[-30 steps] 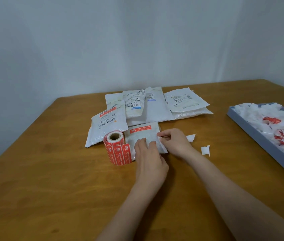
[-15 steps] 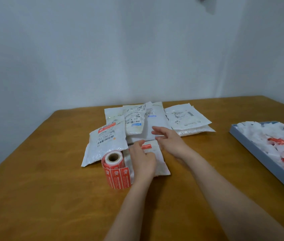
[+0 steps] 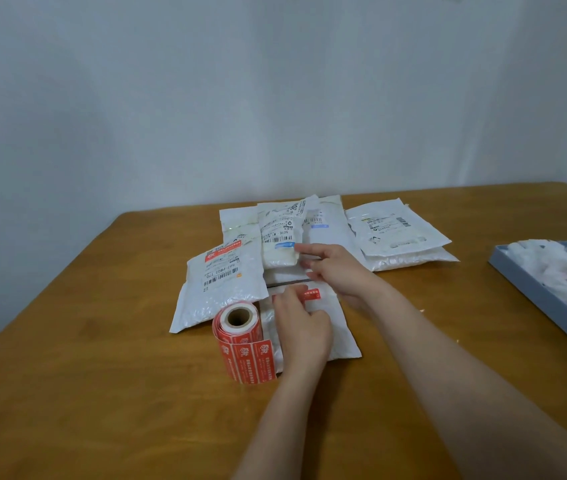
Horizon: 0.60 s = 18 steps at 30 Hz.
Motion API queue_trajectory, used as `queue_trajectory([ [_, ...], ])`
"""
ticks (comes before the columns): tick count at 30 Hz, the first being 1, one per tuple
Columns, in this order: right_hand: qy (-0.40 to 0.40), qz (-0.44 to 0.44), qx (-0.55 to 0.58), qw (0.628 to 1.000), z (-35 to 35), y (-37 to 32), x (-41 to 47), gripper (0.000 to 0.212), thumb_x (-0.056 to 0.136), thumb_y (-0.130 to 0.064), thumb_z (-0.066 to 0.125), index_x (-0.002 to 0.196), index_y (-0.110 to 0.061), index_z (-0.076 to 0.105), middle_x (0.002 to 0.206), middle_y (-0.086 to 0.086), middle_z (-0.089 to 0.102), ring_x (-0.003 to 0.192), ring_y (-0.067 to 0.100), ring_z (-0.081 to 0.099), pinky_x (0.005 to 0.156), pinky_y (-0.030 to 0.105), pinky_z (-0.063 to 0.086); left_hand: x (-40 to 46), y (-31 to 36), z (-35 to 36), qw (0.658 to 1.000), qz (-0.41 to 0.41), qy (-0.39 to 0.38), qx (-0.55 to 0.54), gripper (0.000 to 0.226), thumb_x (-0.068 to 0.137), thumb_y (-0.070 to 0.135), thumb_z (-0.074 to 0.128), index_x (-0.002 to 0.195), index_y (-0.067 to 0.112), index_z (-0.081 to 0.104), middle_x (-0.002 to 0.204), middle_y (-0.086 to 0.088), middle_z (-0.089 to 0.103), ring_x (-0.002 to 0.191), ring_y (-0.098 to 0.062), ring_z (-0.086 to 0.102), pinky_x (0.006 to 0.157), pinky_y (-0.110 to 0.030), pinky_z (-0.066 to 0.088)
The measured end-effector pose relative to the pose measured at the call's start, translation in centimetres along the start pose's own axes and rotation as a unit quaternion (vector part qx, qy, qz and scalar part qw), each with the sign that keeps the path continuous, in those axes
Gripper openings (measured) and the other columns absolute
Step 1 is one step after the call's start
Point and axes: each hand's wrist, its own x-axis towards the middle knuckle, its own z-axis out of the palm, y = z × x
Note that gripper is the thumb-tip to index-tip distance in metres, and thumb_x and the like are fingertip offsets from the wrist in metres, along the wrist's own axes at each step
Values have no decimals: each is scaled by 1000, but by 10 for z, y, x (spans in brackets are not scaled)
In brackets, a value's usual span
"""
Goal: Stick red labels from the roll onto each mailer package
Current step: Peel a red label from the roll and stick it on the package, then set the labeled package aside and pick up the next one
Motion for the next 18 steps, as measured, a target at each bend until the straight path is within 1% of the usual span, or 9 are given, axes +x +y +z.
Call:
queue_trajectory([
  [1, 1, 2, 10, 1000, 0, 1, 0, 54, 91, 15, 36, 136, -9, 52, 130, 3, 56, 121, 14, 53, 96, 23, 46, -1, 0, 0, 1000, 2, -1, 3, 42, 85, -1, 45, 120, 21, 52, 125, 4, 51, 116, -9, 48, 95, -22, 39],
  [3, 6, 3, 26, 1000, -3, 2, -2, 52, 90, 14, 38, 134, -8, 53, 128, 3, 58, 118, 14, 56, 94, 21, 47, -2, 0, -1, 1000, 10, -2, 7, 37, 85, -2, 44, 109, 24, 54, 122, 5, 50, 111, -8, 49, 91, -19, 37],
  [5, 14, 1, 41, 999, -7, 4, -5, 47, 91, 11, 42, 132, -9, 56, 129, 4, 59, 117, 15, 57, 98, 26, 48, -4, 1, -2, 1000, 18, -2, 15, 35, 84, -3, 45, 104, 22, 58, 119, 6, 49, 105, -6, 48, 88, -19, 37],
  [7, 21, 5, 62, 998, -12, 6, -10, 44, 93, 9, 43, 131, -9, 57, 131, 6, 58, 118, 16, 58, 101, 30, 47, -6, 2, -3, 999, 32, -6, 22, 38, 83, -4, 44, 108, 18, 62, 117, 4, 49, 104, -8, 49, 89, -21, 39],
  [11, 33, 10, 96, 995, -23, 11, -24, 40, 96, 3, 45, 131, -9, 56, 131, 6, 59, 112, 13, 61, 101, 30, 48, -10, 4, -1, 998, 67, -8, 17, 42, 80, -8, 45, 111, 14, 63, 119, 0, 53, 112, -16, 52, 98, -29, 44],
  [12, 38, 9, 103, 994, -26, 11, -29, 40, 96, 3, 46, 132, -9, 55, 131, 6, 58, 111, 13, 61, 101, 30, 48, -12, 5, -2, 997, 75, -4, 22, 42, 80, -8, 45, 111, 14, 63, 120, -1, 54, 113, -17, 51, 99, -29, 43],
  [15, 54, 4, 134, 989, -35, 11, -44, 40, 96, 3, 46, 134, -6, 52, 129, 7, 58, 112, 14, 60, 99, 28, 49, -15, 9, -4, 993, 101, 5, 59, 44, 81, -8, 45, 117, 13, 60, 126, -1, 53, 119, -16, 48, 95, -18, 35],
  [16, 61, 3, 145, 988, -38, 10, -49, 40, 96, 2, 48, 135, -6, 51, 132, 7, 56, 115, 16, 59, 99, 28, 48, -16, 11, -4, 992, 104, 4, 71, 45, 81, -7, 44, 120, 13, 57, 130, -2, 50, 123, -16, 45, 96, -17, 32],
  [18, 78, 0, 161, 984, -44, 9, -58, 39, 96, 1, 50, 135, -6, 52, 138, 10, 52, 122, 19, 55, 102, 31, 48, -17, 14, -7, 992, 98, 1, 80, 49, 83, -6, 44, 128, 13, 51, 143, -4, 41, 133, -18, 36, 102, -20, 33],
])
